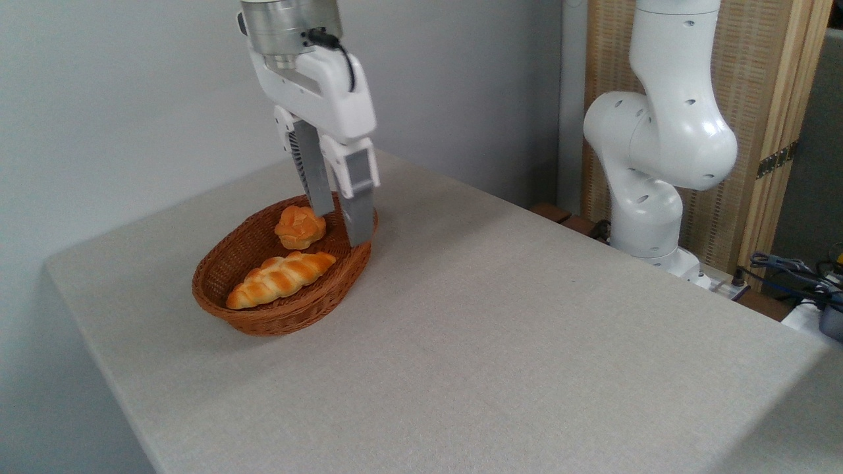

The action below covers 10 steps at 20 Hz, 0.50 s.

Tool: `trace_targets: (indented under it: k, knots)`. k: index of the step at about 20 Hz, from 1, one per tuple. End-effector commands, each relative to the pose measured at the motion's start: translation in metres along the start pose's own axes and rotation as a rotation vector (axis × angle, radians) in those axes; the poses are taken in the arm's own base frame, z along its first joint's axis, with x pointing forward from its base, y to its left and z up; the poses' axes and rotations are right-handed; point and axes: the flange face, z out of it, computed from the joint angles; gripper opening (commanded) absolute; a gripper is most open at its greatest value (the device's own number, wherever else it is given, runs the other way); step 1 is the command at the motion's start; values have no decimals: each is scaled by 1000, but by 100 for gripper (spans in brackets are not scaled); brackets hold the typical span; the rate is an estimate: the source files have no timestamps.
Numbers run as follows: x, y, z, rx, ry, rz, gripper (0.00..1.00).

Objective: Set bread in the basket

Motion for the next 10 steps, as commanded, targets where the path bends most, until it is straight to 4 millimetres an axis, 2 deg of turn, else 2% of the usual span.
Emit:
trace_targets:
  k: [1, 10]
  knots:
    - [-7, -11, -4, -5, -12, -16, 100]
    - [-3, -8, -7, -12, -7, -14, 100]
